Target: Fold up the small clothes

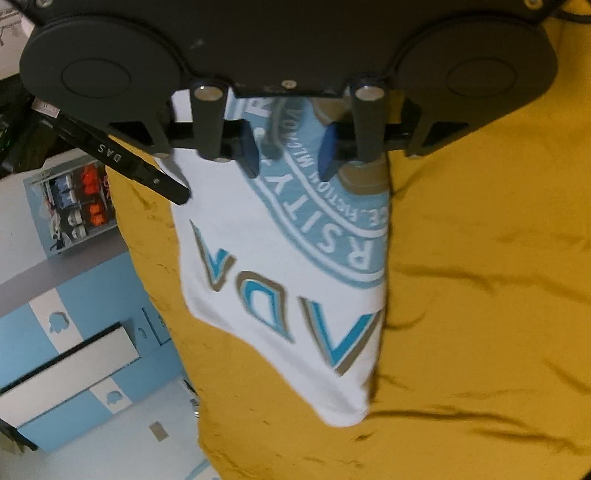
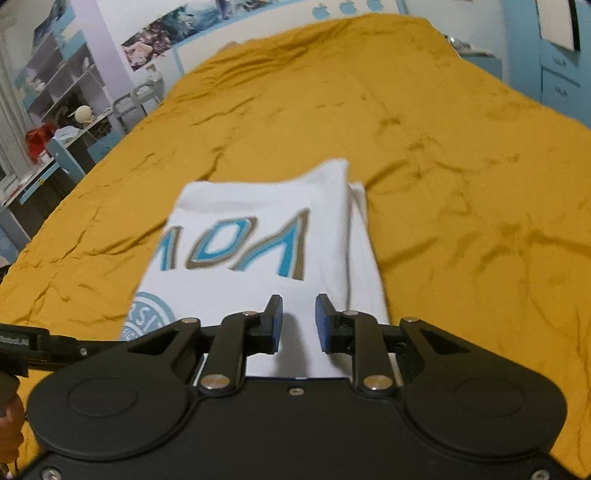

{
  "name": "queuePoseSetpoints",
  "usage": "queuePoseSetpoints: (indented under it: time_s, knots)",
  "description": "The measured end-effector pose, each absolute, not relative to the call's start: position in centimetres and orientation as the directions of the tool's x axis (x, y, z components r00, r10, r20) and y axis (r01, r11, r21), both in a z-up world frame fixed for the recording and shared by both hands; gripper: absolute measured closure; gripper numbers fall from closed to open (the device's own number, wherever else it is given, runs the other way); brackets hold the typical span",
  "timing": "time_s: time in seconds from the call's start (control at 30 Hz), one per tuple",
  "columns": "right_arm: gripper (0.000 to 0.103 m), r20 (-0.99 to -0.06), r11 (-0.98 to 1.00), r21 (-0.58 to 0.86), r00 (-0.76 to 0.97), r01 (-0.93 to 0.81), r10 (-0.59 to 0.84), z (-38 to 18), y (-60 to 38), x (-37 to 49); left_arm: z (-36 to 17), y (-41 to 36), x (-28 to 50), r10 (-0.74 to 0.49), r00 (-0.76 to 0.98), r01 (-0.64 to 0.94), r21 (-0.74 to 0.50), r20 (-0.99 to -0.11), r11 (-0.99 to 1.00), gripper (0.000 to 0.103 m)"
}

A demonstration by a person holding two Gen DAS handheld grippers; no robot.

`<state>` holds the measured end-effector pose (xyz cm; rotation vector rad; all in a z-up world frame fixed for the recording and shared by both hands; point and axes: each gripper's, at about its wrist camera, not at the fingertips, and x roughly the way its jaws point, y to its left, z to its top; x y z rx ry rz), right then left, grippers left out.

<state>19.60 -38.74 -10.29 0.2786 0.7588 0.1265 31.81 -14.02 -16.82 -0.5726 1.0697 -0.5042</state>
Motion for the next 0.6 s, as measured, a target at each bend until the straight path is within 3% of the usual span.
queuePoseSetpoints:
  time_s: [0.07,0.2,0.27,0.33,0.37,0.4,0.6]
  knots:
    - [0.09,-0.661,0.954,0.3,0.719,-0.008,0.214,-10.9,-39.2,19.5,-17.4,-13.8,31.9,-0.638,0.395,0.102,-0.659,-0.66,0.745,0.077]
    - [0.09,-0.661,0.946,0.325,0.715,-0.001,0.228,-11.0,-39.5,19.6,-16.9,-13.6,32.3,-0.647,0.381,0.088,-0.671,-0.66,0.736,0.075]
    - [0.088,-0.656,0.945,0.326,0.716,-0.016,0.239,-10.3,-39.3,19.5,-15.2,-13.3,32.2,-0.659,0.384,0.11,-0.677,-0.647,0.728,0.051]
    - [0.078,-0.636,0.943,0.331,0.728,-0.041,0.255,-9.2,-39.2,19.4,-13.1,-13.4,32.3,-0.637,0.431,0.144,-0.648,-0.639,0.748,0.036]
    - [0.068,-0.618,0.944,0.327,0.744,-0.051,0.254,-8.6,-39.2,19.5,-12.2,-13.4,32.6,-0.621,0.46,0.167,-0.625,-0.635,0.763,0.031]
    - [0.06,-0.597,0.944,0.323,0.761,-0.063,0.255,-8.0,-39.1,19.7,-11.6,-13.4,33.1,-0.614,0.477,0.182,-0.613,-0.629,0.769,0.03]
    - [0.06,-0.529,0.935,0.332,0.795,-0.128,0.296,-6.5,-38.7,24.2,-11.5,-14.0,38.7,-0.638,0.492,0.175,-0.651,-0.592,0.739,0.03]
